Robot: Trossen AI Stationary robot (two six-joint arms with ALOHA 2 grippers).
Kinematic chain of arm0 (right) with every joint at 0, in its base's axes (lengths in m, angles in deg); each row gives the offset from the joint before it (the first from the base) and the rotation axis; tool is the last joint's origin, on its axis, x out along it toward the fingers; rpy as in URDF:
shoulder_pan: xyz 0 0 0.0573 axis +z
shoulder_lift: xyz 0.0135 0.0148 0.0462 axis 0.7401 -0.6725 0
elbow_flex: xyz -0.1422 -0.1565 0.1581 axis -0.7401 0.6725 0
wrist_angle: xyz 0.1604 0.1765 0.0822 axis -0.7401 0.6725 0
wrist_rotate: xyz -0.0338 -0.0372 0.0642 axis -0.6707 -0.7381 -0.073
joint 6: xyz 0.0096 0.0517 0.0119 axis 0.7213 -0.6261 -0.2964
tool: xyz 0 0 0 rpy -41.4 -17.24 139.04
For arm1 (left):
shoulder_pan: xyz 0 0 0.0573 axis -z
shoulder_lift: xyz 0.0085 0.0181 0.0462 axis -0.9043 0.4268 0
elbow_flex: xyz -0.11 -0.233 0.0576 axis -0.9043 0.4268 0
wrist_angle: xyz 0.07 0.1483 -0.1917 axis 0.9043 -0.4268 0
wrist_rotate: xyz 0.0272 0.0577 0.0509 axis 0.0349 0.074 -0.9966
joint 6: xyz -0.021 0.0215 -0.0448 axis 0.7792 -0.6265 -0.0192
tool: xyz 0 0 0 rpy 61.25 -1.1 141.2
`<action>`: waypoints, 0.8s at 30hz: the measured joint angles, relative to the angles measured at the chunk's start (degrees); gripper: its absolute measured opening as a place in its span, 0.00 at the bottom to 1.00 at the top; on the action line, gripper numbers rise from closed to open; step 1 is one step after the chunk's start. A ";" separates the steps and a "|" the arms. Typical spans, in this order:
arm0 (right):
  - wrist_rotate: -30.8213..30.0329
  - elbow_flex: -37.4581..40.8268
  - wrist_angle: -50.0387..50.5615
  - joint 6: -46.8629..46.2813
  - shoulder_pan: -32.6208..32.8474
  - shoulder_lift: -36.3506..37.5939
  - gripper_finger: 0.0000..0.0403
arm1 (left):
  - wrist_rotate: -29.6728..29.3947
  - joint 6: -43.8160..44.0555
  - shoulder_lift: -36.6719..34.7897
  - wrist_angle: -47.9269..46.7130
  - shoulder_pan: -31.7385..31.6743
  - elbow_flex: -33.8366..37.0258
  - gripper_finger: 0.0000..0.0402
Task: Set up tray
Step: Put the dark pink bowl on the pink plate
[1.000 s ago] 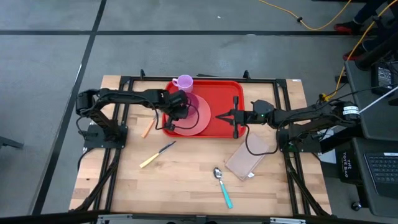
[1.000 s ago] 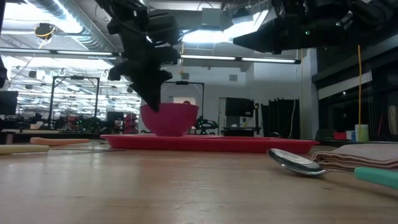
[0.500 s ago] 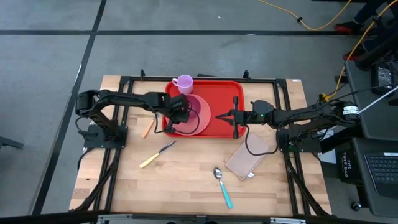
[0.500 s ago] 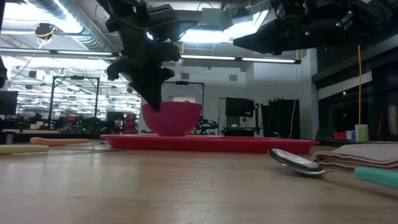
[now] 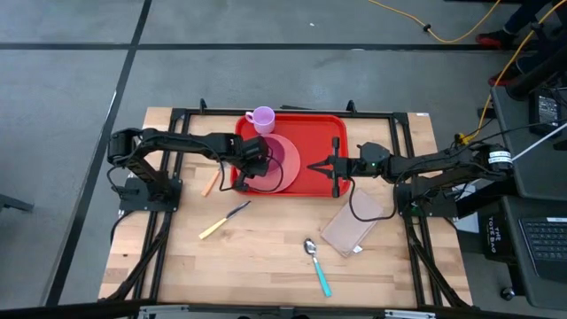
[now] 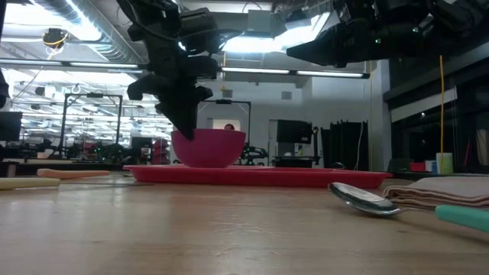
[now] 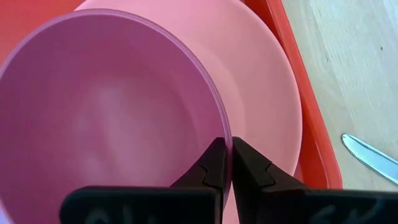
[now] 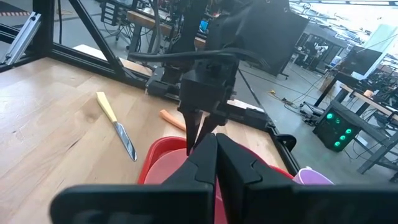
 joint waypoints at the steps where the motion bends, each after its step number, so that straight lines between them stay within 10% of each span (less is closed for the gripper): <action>1: 0.00 0.00 0.01 0.00 0.00 -0.01 0.03 | 0.00 0.00 0.00 0.06 0.00 0.00 0.01; 24: 0.00 0.00 0.03 0.00 0.04 -0.02 0.03 | -3.25 1.61 0.00 1.13 0.28 0.00 0.15</action>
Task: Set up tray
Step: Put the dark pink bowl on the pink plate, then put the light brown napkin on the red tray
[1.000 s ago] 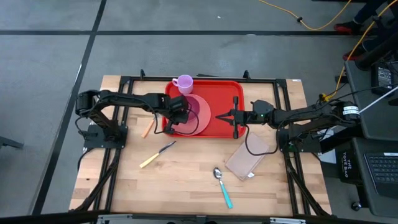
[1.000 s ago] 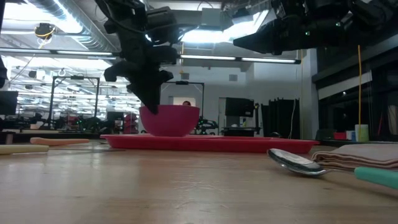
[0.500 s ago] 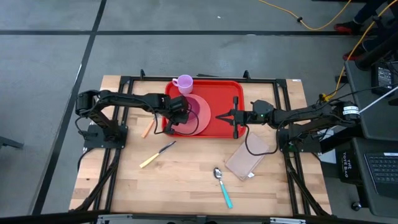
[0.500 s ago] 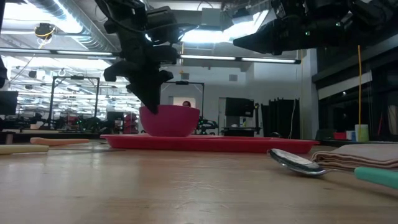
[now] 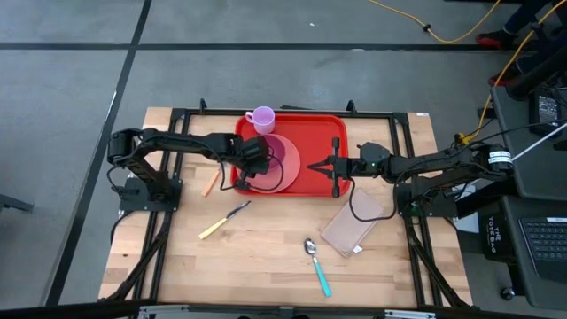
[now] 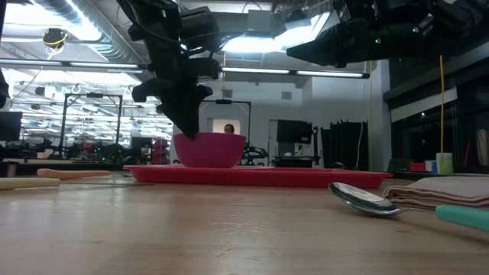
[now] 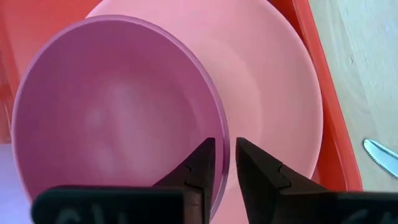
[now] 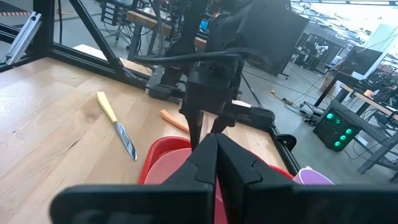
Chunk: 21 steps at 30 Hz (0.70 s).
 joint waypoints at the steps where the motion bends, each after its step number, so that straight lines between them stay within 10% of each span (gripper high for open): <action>1: 0.00 0.00 0.01 0.00 -0.01 0.00 0.03 | -0.01 0.03 0.00 0.00 0.04 0.00 0.16; 21: 0.00 0.00 1.13 -0.15 0.00 -0.03 0.03 | -7.10 3.22 -0.12 -14.87 3.45 -10.30 0.23</action>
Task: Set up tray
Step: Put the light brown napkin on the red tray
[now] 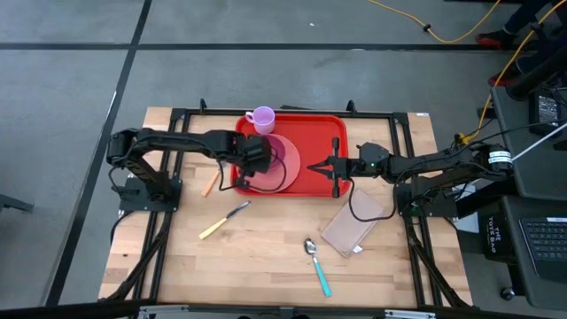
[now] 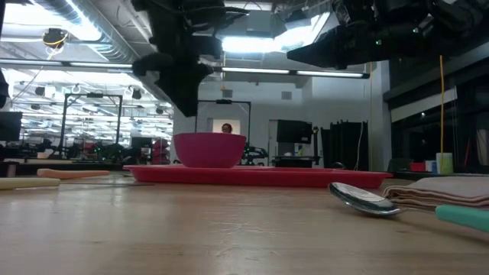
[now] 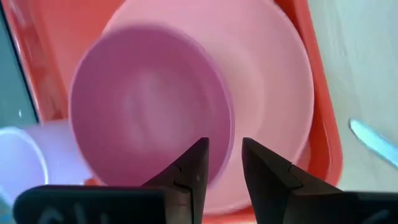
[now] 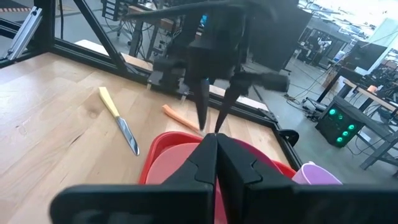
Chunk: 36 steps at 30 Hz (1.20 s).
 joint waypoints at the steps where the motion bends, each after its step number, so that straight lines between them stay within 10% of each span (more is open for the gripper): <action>1: 0.00 0.00 -0.02 0.00 0.00 -0.02 0.03 | -0.04 0.45 -0.17 -1.26 0.00 -0.81 0.22; 11: 0.00 0.00 0.51 0.15 0.00 -0.02 0.03 | 5.07 4.26 -10.74 1.34 -1.90 2.87 0.02; 21: -0.33 0.00 2.96 -0.07 0.00 -0.02 0.03 | 11.63 6.29 -30.55 29.82 -3.13 25.83 0.01; 36: -16.24 -4.27 16.21 -7.82 13.49 -0.02 0.02 | 18.34 10.54 -47.82 57.32 -3.13 47.09 0.01</action>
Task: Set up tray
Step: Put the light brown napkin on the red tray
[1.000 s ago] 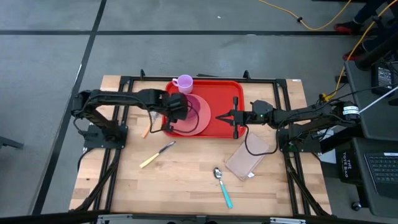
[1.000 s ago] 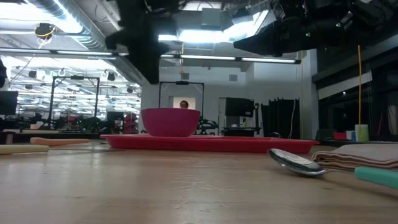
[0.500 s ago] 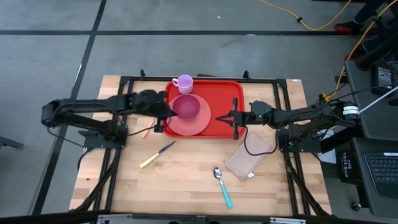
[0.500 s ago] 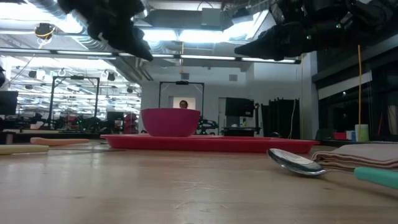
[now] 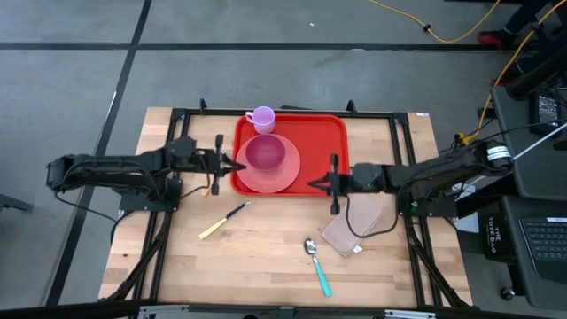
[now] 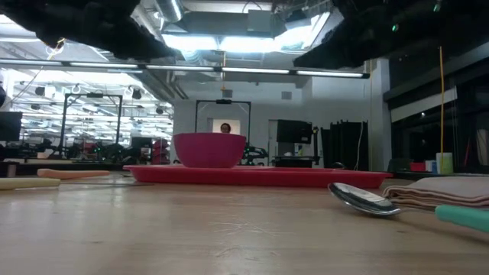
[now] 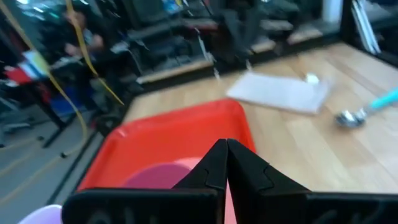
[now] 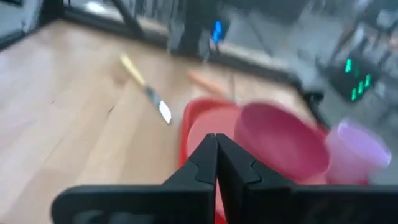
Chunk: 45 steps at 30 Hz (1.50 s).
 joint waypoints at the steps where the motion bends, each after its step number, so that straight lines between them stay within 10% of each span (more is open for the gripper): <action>1: -2.74 -1.64 4.53 -1.96 1.59 0.00 0.01 | -0.74 0.39 -0.67 1.05 0.00 0.59 0.01; 14: -20.98 -24.78 46.52 -26.69 19.11 -7.29 0.01 | -3.40 0.67 -2.36 1.61 0.00 0.85 0.01; 31: -14.75 -50.91 82.68 -62.62 32.74 -27.28 0.01 | -3.48 0.21 -2.26 1.30 0.00 0.85 0.00; 45: -13.64 -48.88 88.76 -70.60 43.00 -31.32 0.05 | -3.99 0.67 -2.27 1.28 0.00 0.85 0.01</action>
